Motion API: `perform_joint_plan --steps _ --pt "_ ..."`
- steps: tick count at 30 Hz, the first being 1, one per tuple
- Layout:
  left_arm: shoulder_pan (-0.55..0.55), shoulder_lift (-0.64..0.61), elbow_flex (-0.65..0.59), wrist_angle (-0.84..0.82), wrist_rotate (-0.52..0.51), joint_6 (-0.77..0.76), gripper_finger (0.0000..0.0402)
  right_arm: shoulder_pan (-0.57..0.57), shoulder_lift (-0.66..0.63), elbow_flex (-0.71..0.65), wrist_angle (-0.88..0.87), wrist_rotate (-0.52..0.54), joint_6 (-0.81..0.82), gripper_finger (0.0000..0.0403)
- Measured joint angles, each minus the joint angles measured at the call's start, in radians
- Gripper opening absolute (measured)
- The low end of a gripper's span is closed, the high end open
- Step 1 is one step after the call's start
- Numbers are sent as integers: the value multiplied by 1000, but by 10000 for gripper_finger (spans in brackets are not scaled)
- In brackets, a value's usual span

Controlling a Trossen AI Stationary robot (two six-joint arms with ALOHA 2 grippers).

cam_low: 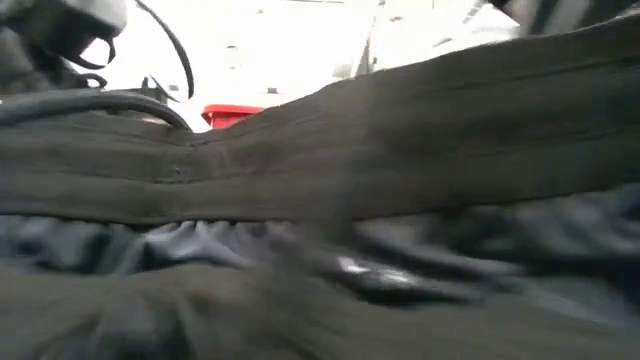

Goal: Fold Laundry from Bin
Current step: Fold the dark blue shorts

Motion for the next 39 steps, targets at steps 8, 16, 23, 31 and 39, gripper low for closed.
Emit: perform_joint_plan --steps 8,16,23,31,39 --pt "118 -129 -11 -389 -195 -97 151 -230 -63 -101 337 -48 -344 169" --pt "63 -459 37 -406 -310 50 151 -431 28 -174 841 -323 -404 162" --pt "-114 -558 -23 -123 -11 91 151 -384 206 -172 1064 -417 -442 109" --pt "-274 -404 -99 25 -136 -93 151 -282 355 -76 1121 -208 -486 23" --pt "-275 -273 -99 118 -42 -151 151 -216 373 -47 1110 -214 -438 15"
